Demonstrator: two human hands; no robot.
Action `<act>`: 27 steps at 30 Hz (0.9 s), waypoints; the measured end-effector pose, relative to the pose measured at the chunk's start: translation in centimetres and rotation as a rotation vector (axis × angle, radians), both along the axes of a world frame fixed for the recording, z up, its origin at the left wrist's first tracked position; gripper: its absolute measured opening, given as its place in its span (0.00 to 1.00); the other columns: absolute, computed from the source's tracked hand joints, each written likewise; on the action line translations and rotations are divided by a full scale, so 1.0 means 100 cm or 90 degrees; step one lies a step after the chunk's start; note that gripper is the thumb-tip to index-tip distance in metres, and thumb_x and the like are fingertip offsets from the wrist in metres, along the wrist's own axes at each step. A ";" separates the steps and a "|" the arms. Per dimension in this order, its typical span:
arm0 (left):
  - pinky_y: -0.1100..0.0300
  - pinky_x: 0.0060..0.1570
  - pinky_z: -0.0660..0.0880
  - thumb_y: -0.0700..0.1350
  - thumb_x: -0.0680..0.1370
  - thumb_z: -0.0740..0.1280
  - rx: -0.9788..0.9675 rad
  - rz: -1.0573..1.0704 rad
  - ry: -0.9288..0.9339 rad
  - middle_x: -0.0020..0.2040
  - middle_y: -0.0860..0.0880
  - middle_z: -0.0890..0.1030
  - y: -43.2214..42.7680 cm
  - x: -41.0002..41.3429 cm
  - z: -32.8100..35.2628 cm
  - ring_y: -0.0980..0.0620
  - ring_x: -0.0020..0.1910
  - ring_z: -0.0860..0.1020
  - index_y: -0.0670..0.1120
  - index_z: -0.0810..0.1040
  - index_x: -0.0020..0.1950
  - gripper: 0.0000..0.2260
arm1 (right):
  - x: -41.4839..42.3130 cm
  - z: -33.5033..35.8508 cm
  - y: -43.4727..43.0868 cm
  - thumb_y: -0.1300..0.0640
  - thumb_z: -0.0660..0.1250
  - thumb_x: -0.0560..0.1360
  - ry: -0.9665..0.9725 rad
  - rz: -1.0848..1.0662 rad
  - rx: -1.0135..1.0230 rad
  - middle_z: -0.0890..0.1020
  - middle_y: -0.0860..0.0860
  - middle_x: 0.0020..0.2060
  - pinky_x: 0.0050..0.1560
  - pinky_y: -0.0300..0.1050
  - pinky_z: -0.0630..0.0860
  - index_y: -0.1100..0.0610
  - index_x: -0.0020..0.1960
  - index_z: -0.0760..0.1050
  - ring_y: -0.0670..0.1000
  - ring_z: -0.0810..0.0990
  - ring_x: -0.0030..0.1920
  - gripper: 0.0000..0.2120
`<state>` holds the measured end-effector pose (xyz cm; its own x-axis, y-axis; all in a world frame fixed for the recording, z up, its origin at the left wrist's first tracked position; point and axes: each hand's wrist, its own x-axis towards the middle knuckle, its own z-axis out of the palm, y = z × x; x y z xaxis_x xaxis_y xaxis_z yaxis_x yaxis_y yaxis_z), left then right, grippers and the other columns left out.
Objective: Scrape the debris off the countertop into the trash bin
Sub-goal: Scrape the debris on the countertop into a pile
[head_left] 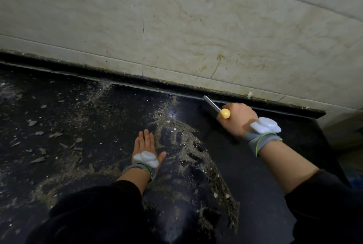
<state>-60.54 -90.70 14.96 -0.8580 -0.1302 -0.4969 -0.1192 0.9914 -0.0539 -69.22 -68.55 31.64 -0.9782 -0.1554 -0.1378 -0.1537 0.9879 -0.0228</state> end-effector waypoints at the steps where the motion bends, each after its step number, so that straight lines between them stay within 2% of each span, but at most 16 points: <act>1: 0.50 0.75 0.40 0.63 0.81 0.44 -0.001 0.000 0.000 0.77 0.40 0.36 0.000 0.000 -0.001 0.41 0.77 0.38 0.38 0.35 0.76 0.37 | 0.000 -0.003 0.000 0.46 0.62 0.74 -0.012 -0.017 0.000 0.83 0.57 0.43 0.38 0.46 0.72 0.56 0.44 0.78 0.62 0.80 0.44 0.14; 4: 0.50 0.75 0.40 0.64 0.80 0.44 -0.005 0.001 0.006 0.77 0.40 0.36 0.001 -0.001 -0.002 0.41 0.77 0.38 0.38 0.35 0.76 0.38 | 0.009 -0.011 -0.013 0.46 0.63 0.74 -0.029 -0.013 0.001 0.83 0.58 0.44 0.40 0.46 0.72 0.57 0.46 0.79 0.63 0.80 0.46 0.14; 11: 0.50 0.75 0.40 0.63 0.80 0.44 -0.001 0.003 0.016 0.78 0.40 0.37 0.001 0.001 0.000 0.41 0.77 0.39 0.37 0.36 0.77 0.38 | 0.042 -0.019 -0.052 0.49 0.63 0.73 -0.058 0.150 -0.020 0.81 0.56 0.41 0.37 0.45 0.71 0.58 0.43 0.77 0.61 0.80 0.42 0.12; 15: 0.50 0.76 0.41 0.64 0.80 0.44 0.007 0.001 0.023 0.77 0.40 0.37 -0.001 0.002 0.000 0.41 0.77 0.39 0.37 0.35 0.77 0.38 | 0.027 -0.004 -0.055 0.44 0.64 0.71 -0.049 0.072 -0.094 0.77 0.56 0.33 0.35 0.44 0.68 0.57 0.32 0.70 0.62 0.77 0.37 0.18; 19: 0.50 0.76 0.41 0.63 0.80 0.44 0.008 0.002 0.024 0.77 0.39 0.37 -0.001 0.001 0.000 0.40 0.77 0.39 0.37 0.35 0.76 0.38 | 0.007 0.009 -0.056 0.45 0.63 0.73 -0.006 0.024 -0.100 0.78 0.59 0.35 0.38 0.47 0.72 0.55 0.30 0.65 0.64 0.78 0.41 0.19; 21: 0.49 0.75 0.41 0.63 0.81 0.44 0.014 -0.004 0.026 0.77 0.39 0.37 0.001 0.003 0.001 0.40 0.77 0.38 0.37 0.35 0.76 0.37 | -0.002 0.006 -0.052 0.45 0.63 0.74 0.001 0.033 -0.061 0.81 0.60 0.41 0.40 0.47 0.72 0.55 0.33 0.69 0.64 0.79 0.44 0.16; 23: 0.49 0.75 0.41 0.63 0.81 0.44 0.018 -0.004 0.029 0.77 0.39 0.36 0.000 0.003 0.001 0.40 0.77 0.38 0.37 0.35 0.76 0.37 | -0.013 -0.004 -0.053 0.45 0.62 0.74 -0.005 0.056 -0.020 0.82 0.59 0.45 0.40 0.47 0.72 0.57 0.43 0.76 0.64 0.80 0.46 0.15; 25: 0.49 0.75 0.40 0.63 0.81 0.44 0.023 -0.003 0.025 0.77 0.39 0.36 -0.002 0.003 0.002 0.40 0.77 0.37 0.37 0.35 0.76 0.37 | -0.020 -0.015 -0.055 0.44 0.61 0.75 -0.014 0.084 0.005 0.82 0.59 0.48 0.42 0.48 0.72 0.58 0.49 0.77 0.64 0.80 0.48 0.17; 27: 0.50 0.75 0.40 0.63 0.81 0.44 0.028 0.000 0.020 0.77 0.39 0.36 -0.002 0.002 0.001 0.40 0.77 0.37 0.37 0.34 0.76 0.37 | -0.023 -0.022 -0.061 0.45 0.61 0.76 -0.011 0.111 0.019 0.81 0.60 0.50 0.42 0.48 0.71 0.59 0.51 0.76 0.64 0.79 0.50 0.17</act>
<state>-60.32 -90.90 15.08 -0.8731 -0.1090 -0.4753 -0.1205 0.9927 -0.0063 -71.47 -74.64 29.40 -0.9340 -0.3189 -0.1610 -0.3233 0.9463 0.0014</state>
